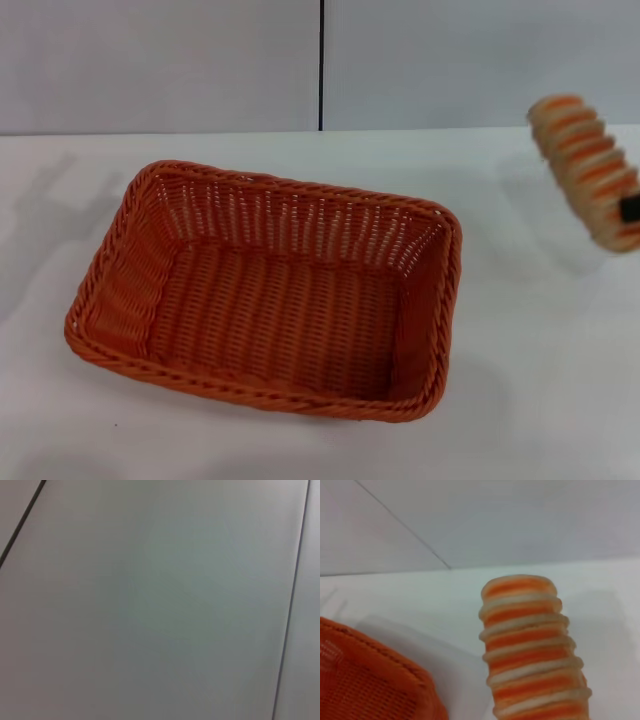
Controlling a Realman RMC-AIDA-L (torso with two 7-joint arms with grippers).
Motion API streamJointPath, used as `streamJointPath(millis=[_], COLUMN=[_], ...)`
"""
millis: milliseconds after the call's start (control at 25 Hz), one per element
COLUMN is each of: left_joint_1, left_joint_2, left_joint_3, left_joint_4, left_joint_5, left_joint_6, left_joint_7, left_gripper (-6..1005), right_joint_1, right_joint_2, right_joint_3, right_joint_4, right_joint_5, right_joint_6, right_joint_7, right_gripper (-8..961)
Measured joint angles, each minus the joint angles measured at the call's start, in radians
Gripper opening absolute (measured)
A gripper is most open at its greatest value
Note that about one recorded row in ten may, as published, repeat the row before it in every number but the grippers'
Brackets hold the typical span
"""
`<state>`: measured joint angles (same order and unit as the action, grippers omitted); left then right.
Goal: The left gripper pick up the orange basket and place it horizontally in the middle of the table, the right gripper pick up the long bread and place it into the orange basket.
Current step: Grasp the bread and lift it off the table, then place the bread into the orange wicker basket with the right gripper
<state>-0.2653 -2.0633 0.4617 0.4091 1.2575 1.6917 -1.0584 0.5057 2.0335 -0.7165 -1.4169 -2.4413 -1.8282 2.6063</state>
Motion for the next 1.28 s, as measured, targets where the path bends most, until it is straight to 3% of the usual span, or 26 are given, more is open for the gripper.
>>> streamJointPath(millis=[200, 320, 400, 440, 520, 560, 680, 840, 1200, 1280], left_joint_1=[0.004, 0.007, 0.008, 0.008, 0.01, 0.011, 0.015, 0.025, 0.053, 0.056], left_joint_2=[0.0, -0.001, 0.0, 0.0, 0.0, 0.0, -0.001, -0.001, -0.002, -0.002], left_joint_3=[0.001, 0.005, 0.005, 0.005, 0.002, 0.002, 0.006, 0.008, 0.002, 0.002], left_joint_4=[-0.008, -0.013, -0.022, -0.022, -0.031, -0.032, -0.033, -0.04, -0.047, -0.047], left_joint_5=[0.0, 0.0, 0.0, 0.0, 0.0, 0.0, 0.0, 0.002, 0.002, 0.001], left_joint_6=[0.003, 0.005, 0.008, 0.008, 0.016, 0.018, 0.021, 0.034, 0.061, 0.062], left_joint_7=[0.004, 0.004, 0.005, 0.005, 0.006, 0.007, 0.007, 0.008, 0.008, 0.008], left_gripper=[786, 786, 786, 786, 786, 786, 786, 786, 786, 786], right_joint_1=[0.03, 0.061, 0.093, 0.093, 0.13, 0.169, 0.211, 0.242, 0.234, 0.229], right_joint_2=[0.007, 0.01, 0.023, 0.023, 0.033, 0.035, 0.035, 0.036, 0.03, 0.03], right_joint_3=[-0.024, -0.112, -0.233, -0.233, -0.311, -0.364, -0.4, -0.413, -0.385, -0.372], right_joint_4=[-0.125, -0.114, -0.086, -0.086, -0.022, 0.08, 0.187, 0.282, 0.287, 0.284], right_joint_5=[0.163, 0.26, 0.282, 0.282, 0.296, 0.316, 0.329, 0.331, 0.328, 0.328], right_joint_6=[-0.099, -0.132, -0.132, -0.132, -0.12, -0.108, -0.094, -0.046, 0.022, 0.034], right_joint_7=[-0.004, -0.01, -0.024, -0.024, -0.046, -0.079, -0.12, -0.203, -0.256, -0.27], right_gripper=[222, 199, 183, 177, 164, 158, 154, 192, 276, 366])
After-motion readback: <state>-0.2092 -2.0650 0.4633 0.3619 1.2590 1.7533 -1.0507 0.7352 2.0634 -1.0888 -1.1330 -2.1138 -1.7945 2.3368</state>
